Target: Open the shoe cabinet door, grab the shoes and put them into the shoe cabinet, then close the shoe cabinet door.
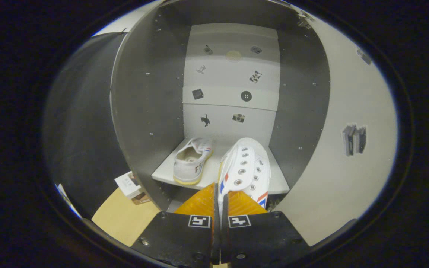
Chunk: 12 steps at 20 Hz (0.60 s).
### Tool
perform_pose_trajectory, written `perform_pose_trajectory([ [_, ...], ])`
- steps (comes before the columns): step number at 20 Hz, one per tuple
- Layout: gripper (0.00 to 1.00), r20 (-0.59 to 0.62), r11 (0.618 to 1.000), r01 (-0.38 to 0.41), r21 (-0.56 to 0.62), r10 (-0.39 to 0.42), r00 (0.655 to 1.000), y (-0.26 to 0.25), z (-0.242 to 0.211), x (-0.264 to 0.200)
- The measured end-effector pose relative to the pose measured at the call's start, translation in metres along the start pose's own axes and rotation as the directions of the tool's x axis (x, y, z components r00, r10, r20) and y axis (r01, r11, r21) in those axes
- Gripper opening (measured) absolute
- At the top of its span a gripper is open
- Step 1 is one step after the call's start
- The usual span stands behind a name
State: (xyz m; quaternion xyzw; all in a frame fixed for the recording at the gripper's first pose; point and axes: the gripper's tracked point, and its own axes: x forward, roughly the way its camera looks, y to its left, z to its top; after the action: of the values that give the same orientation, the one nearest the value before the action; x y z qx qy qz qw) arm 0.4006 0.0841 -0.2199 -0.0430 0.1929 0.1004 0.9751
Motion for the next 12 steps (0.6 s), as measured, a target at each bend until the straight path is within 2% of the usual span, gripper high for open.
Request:
perform_pose_trajectory([
  [5,0.04,0.02,0.999,0.0,-0.036,0.0,1.0,-0.007,0.029,0.061],
  [12,0.04,-0.05,0.996,0.048,-0.068,-0.052,0.997,-0.029,0.015,0.132],
])
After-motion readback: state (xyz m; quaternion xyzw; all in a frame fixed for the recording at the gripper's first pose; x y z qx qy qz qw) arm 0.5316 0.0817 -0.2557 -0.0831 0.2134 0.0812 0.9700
